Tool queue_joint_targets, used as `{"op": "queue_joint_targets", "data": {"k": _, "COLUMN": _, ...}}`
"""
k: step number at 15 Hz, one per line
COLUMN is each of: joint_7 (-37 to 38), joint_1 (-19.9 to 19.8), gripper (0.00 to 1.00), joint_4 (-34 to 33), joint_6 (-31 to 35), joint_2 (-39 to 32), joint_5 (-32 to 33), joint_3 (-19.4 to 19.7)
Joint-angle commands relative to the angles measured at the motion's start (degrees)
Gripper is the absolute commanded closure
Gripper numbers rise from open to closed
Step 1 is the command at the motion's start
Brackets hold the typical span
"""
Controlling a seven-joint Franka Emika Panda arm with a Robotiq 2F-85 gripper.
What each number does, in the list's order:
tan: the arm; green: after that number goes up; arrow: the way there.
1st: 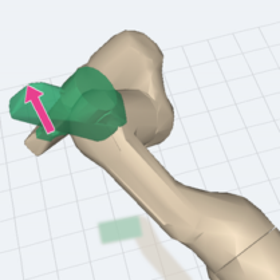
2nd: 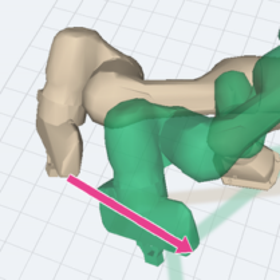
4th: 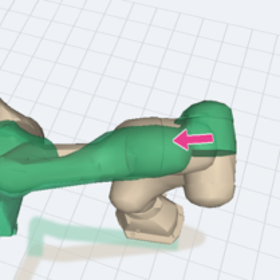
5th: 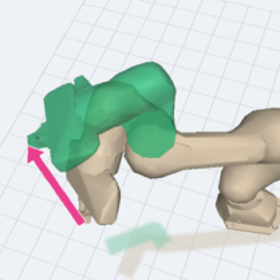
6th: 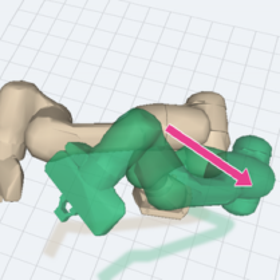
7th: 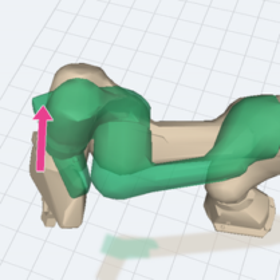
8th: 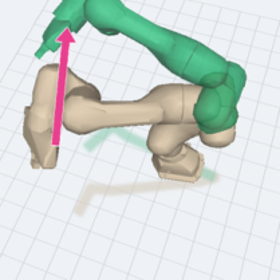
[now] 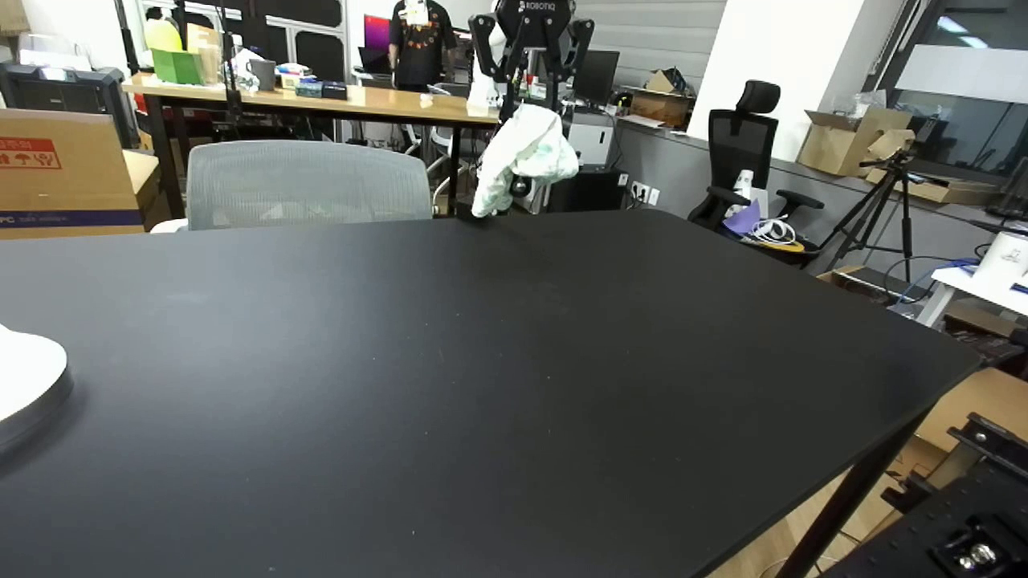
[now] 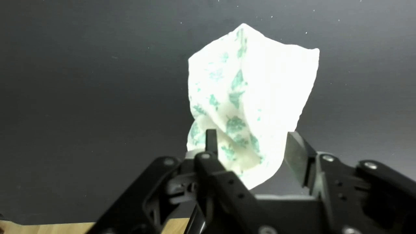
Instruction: Hang the cloth on the stand
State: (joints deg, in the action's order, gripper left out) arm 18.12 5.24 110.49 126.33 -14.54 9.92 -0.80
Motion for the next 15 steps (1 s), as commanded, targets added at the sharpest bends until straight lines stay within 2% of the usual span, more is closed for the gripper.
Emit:
{"op": "queue_joint_targets", "data": {"k": 1, "joint_7": 0.5, "joint_1": 0.3, "gripper": 0.13, "joint_4": 0.8, "joint_6": 0.1, "joint_2": 1.7, "joint_5": -0.9, "joint_3": 0.1}}
{"op": "queue_joint_targets", "data": {"k": 2, "joint_7": 0.5, "joint_1": 0.3, "gripper": 0.05, "joint_4": 0.8, "joint_6": -0.2, "joint_2": 1.8, "joint_5": -0.7, "joint_3": 0.0}}
{"op": "queue_joint_targets", "data": {"k": 4, "joint_7": 0.2, "joint_1": 0.4, "gripper": 0.00, "joint_4": 0.9, "joint_6": -0.6, "joint_2": 1.7, "joint_5": -0.7, "joint_3": -0.1}}
{"op": "queue_joint_targets", "data": {"k": 15, "joint_7": 1.4, "joint_1": 1.6, "gripper": 0.00, "joint_4": 0.2, "joint_6": -3.1, "joint_2": 3.5, "joint_5": -0.8, "joint_3": -0.6}}
